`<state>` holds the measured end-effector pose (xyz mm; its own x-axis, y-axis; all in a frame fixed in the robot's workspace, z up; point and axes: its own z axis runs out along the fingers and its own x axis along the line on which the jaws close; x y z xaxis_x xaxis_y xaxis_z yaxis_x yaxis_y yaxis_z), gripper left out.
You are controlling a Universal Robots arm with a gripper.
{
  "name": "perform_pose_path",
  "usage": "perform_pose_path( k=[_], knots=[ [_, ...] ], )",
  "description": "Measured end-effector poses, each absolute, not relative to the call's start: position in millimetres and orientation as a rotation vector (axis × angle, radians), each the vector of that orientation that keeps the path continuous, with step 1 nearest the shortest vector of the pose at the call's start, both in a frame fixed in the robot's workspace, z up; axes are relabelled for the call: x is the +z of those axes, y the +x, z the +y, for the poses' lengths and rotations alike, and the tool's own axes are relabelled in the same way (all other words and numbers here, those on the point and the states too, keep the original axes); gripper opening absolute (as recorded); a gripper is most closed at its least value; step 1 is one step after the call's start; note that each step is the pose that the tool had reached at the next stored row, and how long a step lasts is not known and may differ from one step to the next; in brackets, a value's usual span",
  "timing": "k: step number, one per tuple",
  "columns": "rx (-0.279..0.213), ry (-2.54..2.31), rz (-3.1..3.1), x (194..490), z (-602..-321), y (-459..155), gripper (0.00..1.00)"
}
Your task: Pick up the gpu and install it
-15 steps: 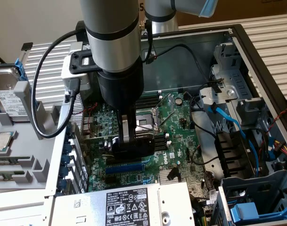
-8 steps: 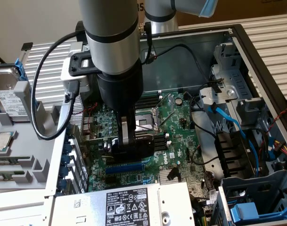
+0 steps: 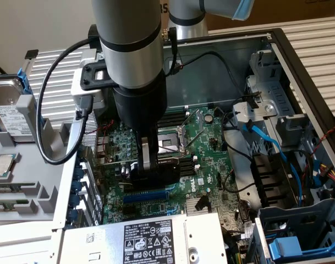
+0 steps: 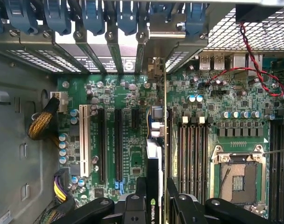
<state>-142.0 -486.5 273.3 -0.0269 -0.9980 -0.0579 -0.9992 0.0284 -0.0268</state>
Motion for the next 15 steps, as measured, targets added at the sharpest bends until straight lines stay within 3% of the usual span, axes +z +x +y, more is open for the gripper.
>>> perform_pose_path(
  k=[15],
  knots=[
    [0.035, -2.145, 2.21, 272.4, -488.6, -141.0, 0.27]
  ],
)
